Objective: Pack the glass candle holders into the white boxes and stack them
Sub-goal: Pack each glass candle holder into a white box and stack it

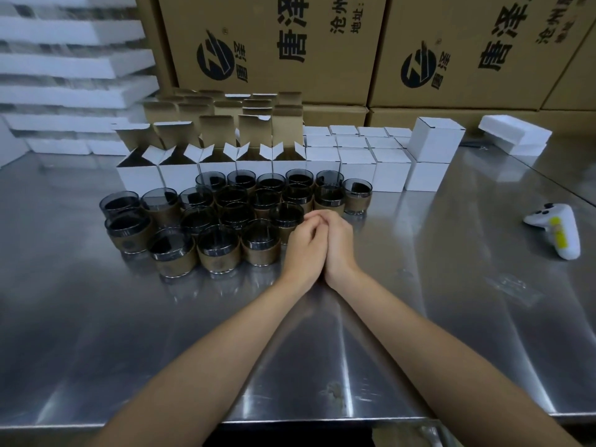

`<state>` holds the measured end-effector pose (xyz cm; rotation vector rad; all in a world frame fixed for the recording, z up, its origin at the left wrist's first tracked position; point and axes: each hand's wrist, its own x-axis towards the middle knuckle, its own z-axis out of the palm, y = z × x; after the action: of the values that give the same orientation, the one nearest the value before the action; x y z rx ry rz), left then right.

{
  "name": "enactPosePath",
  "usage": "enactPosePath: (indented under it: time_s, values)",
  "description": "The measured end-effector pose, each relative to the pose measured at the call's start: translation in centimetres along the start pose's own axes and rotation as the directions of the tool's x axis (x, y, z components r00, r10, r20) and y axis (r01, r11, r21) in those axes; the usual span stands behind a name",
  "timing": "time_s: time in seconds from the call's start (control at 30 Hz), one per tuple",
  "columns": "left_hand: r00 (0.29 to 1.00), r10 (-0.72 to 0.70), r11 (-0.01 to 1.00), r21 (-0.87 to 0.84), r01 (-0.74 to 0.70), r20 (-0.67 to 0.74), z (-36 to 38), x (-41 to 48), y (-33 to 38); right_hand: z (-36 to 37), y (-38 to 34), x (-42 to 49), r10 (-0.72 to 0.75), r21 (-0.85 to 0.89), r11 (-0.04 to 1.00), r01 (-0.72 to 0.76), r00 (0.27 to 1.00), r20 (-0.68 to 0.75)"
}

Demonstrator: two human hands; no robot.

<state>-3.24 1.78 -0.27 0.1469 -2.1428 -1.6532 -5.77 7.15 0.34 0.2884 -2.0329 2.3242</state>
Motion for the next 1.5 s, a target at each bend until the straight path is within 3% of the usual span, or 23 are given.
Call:
enactPosePath:
  time_s: [0.17, 0.27, 0.37, 0.47, 0.6, 0.93, 1.07, 1.17, 1.27, 1.4, 1.5]
  values:
    - [0.980, 0.195, 0.963, 0.185, -0.198, 0.031, -0.7, 1.7, 2.0, -0.3, -0.3, 1.3, 0.059, 0.183, 0.982, -0.041, 0.994, -0.092]
    - [0.975, 0.219, 0.920, 0.326, -0.219, 0.039, -1.5, 5.0, 3.6, -0.2, 0.0, 2.4, 0.077, 0.106, 0.992, -0.064, 0.990, -0.118]
    - [0.977, 0.210, 0.854, 0.492, -0.166, -0.034, -2.6, 9.8, 4.3, 0.2, 0.5, 2.7, 0.060, 0.014, 0.998, -0.059, 0.997, -0.039]
    - [0.992, 0.104, 0.723, 0.690, -0.028, -0.068, -3.7, 14.4, 3.9, 0.2, 0.8, 2.7, 0.034, -0.016, 0.999, -0.034, 0.999, 0.008]
    - [0.995, 0.053, 0.569, 0.822, 0.040, -0.085, -4.0, 18.0, 1.8, 0.0, 0.9, 2.9, 0.049, -0.015, 0.999, -0.048, 0.999, 0.017]
    - [1.000, 0.006, 0.187, 0.982, -0.023, 0.023, -3.3, 22.8, 1.6, 0.0, 1.1, 3.0, 0.041, -0.005, 0.999, -0.041, 0.999, 0.032]
    - [0.996, 0.048, 0.034, 0.996, -0.078, 0.077, -3.8, 22.9, 2.3, -0.1, 1.2, 3.1, 0.029, -0.015, 0.999, -0.028, 0.999, 0.041]
    - [0.990, 0.129, 0.064, 0.996, -0.064, 0.056, -5.0, 23.0, 3.6, -0.1, 1.4, 3.1, 0.030, -0.018, 0.999, -0.030, 0.998, 0.048]
    - [0.967, 0.254, 0.175, 0.984, -0.042, -0.004, -6.2, 22.1, 6.1, -0.1, 1.4, 3.1, 0.028, -0.021, 0.999, -0.027, 0.998, 0.049]
    - [0.878, 0.465, 0.345, 0.937, -0.059, -0.116, -7.7, 18.8, 9.3, -0.2, 1.2, 3.0, 0.021, -0.026, 0.999, -0.020, 0.999, 0.037]
    - [0.820, 0.547, 0.442, 0.890, -0.113, -0.168, -8.7, 15.3, 10.8, -0.3, 1.0, 2.8, 0.007, -0.030, 1.000, -0.006, 1.000, 0.023]
